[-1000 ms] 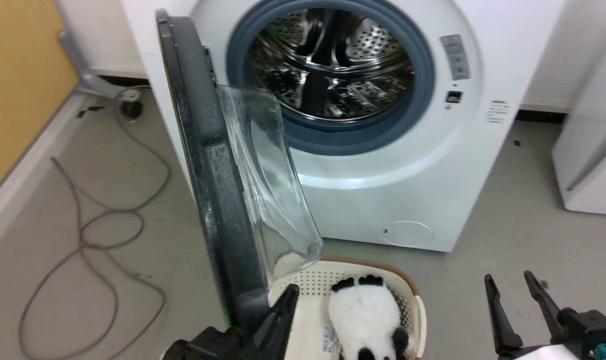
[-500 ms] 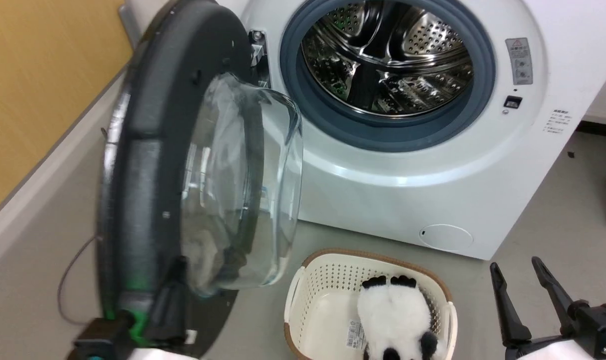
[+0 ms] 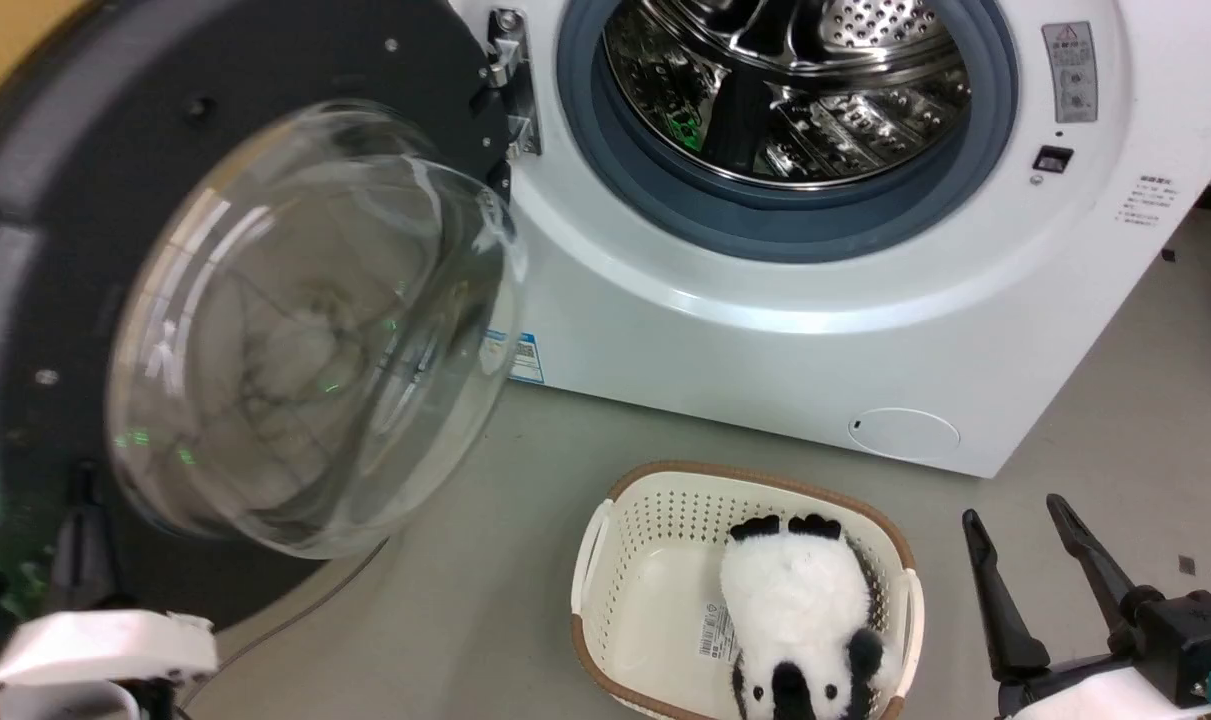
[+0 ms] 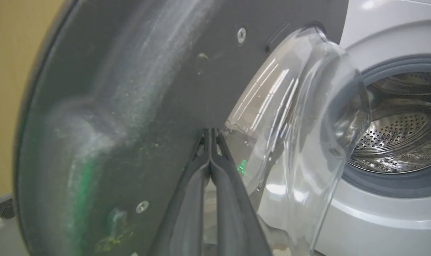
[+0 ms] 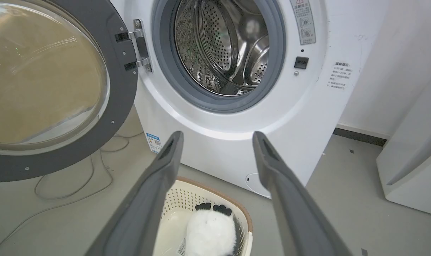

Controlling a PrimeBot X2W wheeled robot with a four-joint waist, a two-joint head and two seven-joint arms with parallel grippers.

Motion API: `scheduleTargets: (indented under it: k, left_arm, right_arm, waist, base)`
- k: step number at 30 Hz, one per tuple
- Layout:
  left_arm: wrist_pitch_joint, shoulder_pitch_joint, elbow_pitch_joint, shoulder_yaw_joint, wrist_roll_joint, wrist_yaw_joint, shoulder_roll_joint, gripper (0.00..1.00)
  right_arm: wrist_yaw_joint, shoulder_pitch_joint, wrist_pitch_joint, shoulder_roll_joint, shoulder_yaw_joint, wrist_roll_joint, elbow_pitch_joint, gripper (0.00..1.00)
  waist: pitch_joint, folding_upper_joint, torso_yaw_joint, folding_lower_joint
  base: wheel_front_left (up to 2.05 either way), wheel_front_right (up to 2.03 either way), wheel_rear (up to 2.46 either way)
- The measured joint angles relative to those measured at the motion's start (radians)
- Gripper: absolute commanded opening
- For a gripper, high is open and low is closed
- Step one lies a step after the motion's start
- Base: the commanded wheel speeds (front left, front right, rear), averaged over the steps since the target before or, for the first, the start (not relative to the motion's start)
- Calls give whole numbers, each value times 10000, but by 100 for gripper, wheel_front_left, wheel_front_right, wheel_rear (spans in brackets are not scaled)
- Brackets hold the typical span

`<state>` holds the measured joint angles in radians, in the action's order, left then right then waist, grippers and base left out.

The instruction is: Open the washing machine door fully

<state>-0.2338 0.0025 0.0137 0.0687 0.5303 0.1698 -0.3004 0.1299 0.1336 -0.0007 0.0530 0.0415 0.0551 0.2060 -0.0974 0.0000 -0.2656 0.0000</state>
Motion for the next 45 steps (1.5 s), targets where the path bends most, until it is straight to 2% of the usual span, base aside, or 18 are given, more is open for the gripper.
scheduleTargets:
  k: [8,16,22,26,27,28,29,33,38,45]
  left_arm:
    - [-226,-958,1893,995,63,-447,-102,0]
    - [-226,-1618,2886,2161,-700,-1045,-27,0]
    - [-232,-1186,2412,2777,-1469,-1231,633,0]
    - [-238,156,1680,2800,-1971,-1386,1530,0]
    - [-238,415,1609,2742,-2019,-1407,1655,38]
    - [-238,644,1563,2708,-1983,-1453,1787,83]
    - [-238,851,1486,2667,-1927,-1467,1908,100]
    - [-236,1498,972,2247,-2057,-1407,2150,100]
    - [-58,2010,508,1302,-2782,-1244,2259,100]
    - [46,2029,38,13,-3432,-1285,2330,100]
  right_arm:
    - [0,-10,92,0,44,-19,8,100]
    - [0,-32,138,0,44,-17,-25,100]
    - [0,-26,96,0,-81,79,-244,100]
    - [0,47,-23,0,-82,261,-497,100]
    - [0,77,-38,0,-77,274,-541,100]
    - [0,120,-88,0,-79,297,-571,100]
    - [0,152,-104,0,-73,336,-593,100]
    - [0,211,-151,0,-94,345,-604,100]
    - [0,219,-151,0,-102,330,-566,100]
    - [0,214,-151,0,-104,309,-516,100]
  waist:
    - [-188,0,163,0]
    - [-97,0,274,1]
    - [203,0,453,0]
    - [610,0,533,0]
    - [695,0,534,0]
    - [771,0,532,0]
    - [837,0,528,0]
    - [949,0,506,0]
    - [1033,0,527,0]
    - [1055,0,938,0]
  base:
    - [0,0,0]
    - [0,0,0]
    - [0,0,0]
    - [0,0,0]
    - [0,0,0]
    - [0,0,0]
    - [0,0,0]
    - [0,0,0]
    - [0,0,0]
    - [0,0,0]
